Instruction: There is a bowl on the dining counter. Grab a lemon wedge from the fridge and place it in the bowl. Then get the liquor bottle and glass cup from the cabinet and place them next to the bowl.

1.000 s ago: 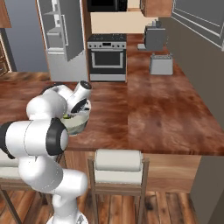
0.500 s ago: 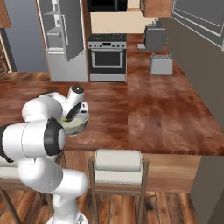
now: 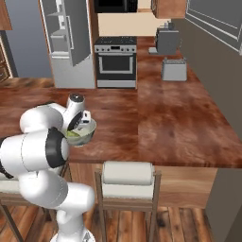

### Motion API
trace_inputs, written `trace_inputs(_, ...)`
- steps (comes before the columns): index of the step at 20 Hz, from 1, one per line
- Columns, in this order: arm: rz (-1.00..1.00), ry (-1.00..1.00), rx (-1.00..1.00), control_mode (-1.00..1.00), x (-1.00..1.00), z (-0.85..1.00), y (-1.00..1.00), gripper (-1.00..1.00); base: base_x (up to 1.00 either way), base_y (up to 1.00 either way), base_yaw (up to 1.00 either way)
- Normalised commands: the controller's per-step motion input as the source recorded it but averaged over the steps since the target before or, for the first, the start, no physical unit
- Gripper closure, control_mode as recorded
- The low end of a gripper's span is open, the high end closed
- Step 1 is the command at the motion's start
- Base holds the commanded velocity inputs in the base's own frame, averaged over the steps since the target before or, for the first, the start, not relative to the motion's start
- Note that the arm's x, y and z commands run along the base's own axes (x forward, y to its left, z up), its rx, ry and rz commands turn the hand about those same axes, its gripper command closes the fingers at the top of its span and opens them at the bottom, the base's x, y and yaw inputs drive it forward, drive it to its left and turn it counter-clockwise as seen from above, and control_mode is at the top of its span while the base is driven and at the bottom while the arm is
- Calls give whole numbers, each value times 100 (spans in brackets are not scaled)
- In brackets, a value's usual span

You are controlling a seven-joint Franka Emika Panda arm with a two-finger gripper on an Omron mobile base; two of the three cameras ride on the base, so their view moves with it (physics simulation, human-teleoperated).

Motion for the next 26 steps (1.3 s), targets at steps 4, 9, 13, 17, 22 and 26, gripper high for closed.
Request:
trace_inputs(4, 0, -16, 7, -100, -68, 91, 0, -100, 0, 0, 0)
trace_inputs(9, 0, -22, 14, -100, -99, 100, 19, -100, 0, 0, 0)
trace_inputs(13, 0, -10, 7, -100, -92, 100, 49, -100, 0, 0, 0)
trace_inputs(17, 0, 1, 0, -100, -84, 100, 54, -100, 0, 0, 0)
trace_inputs(22, 0, 16, 0, -100, -80, 100, 45, -100, 0, 0, 0)
trace_inputs(26, 0, 24, -3, -100, -71, 85, 13, -100, 0, 0, 0)
